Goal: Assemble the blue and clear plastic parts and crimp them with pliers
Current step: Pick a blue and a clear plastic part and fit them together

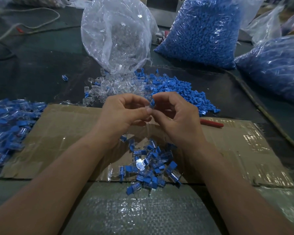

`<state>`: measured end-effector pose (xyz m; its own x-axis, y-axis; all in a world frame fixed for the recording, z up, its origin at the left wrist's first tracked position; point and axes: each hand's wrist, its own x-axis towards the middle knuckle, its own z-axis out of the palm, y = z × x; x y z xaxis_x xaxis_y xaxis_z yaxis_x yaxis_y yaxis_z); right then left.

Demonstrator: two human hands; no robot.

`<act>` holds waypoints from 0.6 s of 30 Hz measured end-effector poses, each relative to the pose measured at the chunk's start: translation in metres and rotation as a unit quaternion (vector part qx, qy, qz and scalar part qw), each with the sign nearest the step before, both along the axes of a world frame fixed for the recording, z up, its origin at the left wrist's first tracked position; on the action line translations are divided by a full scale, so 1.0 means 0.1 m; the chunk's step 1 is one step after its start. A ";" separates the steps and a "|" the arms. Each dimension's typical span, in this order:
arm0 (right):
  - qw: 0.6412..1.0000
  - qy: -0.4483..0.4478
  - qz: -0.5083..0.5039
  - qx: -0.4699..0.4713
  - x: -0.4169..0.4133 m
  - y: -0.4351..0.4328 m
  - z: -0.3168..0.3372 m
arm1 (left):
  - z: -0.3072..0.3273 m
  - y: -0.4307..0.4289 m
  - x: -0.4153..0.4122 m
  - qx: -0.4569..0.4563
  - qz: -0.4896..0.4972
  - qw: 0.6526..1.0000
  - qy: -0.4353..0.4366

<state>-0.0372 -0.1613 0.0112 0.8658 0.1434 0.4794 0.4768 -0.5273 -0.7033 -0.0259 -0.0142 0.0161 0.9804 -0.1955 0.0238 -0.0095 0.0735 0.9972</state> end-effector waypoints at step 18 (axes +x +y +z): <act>0.998 0.032 0.026 0.048 0.00 -0.02 0.01 | 0.03 0.02 0.01 -0.017 -0.009 1.000 0.015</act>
<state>-0.0377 -0.1629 0.0127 0.8877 0.1456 0.4368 0.4542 -0.4318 -0.7793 -0.0251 -0.0119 0.0190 0.9769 -0.2135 0.0008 0.0228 0.1082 0.9939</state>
